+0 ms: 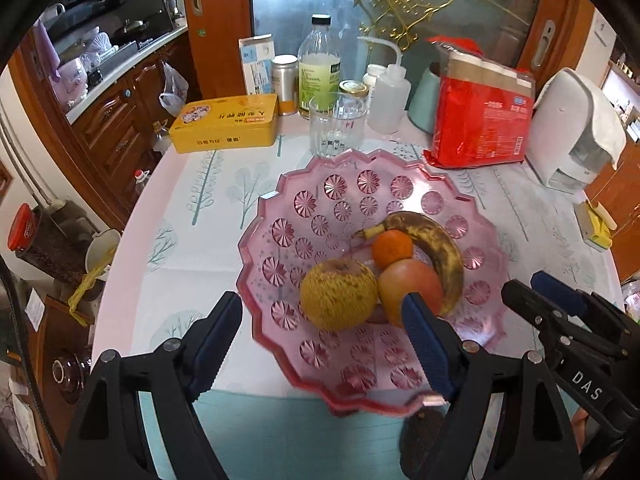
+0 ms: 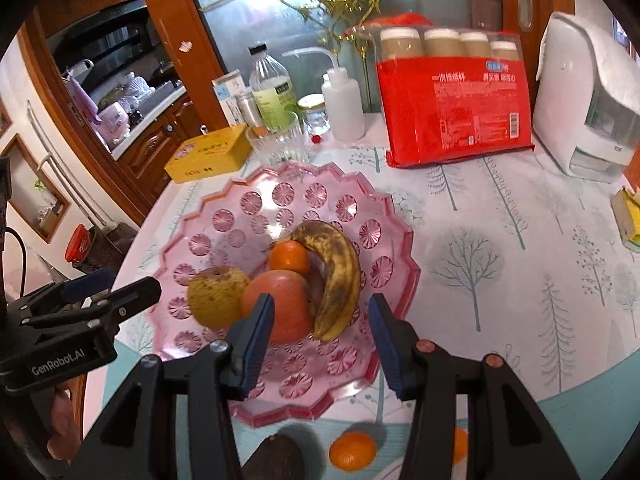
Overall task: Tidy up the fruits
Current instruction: 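Open both tools to release the fruit and withdraw from the bowl, then grasp the avocado with the left tool while the right tool grasps a mandarin orange, then lift and carry the avocado and mandarin with both tools into the pink bowl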
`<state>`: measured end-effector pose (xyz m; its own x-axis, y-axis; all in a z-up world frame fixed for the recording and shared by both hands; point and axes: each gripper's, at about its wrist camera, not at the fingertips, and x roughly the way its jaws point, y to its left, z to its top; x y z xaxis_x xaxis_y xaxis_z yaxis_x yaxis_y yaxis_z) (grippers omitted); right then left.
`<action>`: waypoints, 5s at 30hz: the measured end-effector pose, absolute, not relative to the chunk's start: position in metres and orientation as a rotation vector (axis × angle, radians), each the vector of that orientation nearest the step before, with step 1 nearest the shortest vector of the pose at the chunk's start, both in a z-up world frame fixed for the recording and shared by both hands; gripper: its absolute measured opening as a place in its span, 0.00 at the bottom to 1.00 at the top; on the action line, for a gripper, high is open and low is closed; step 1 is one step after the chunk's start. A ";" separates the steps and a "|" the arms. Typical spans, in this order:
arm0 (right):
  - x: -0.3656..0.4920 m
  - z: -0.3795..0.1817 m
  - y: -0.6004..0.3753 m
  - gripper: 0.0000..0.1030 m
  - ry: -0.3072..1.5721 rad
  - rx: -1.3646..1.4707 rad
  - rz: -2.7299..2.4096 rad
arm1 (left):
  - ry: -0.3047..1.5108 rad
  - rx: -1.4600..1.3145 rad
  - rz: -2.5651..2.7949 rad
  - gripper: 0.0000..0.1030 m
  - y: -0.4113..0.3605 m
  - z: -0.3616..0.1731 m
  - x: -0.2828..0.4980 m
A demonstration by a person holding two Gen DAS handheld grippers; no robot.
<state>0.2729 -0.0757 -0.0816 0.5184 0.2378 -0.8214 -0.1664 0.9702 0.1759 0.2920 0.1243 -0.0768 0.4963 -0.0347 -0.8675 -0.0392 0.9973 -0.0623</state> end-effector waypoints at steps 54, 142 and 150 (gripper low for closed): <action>0.077 -0.026 -0.222 0.60 0.939 0.028 0.183 | 1.019 -0.089 -0.041 0.87 0.039 -0.043 0.124; 0.106 -0.061 -0.134 0.43 0.998 -0.022 0.396 | 1.144 0.093 -0.171 0.54 0.055 -0.066 0.148; 0.141 0.011 -0.113 0.43 0.876 -0.037 0.453 | 1.049 0.156 -0.118 0.54 0.100 0.005 0.177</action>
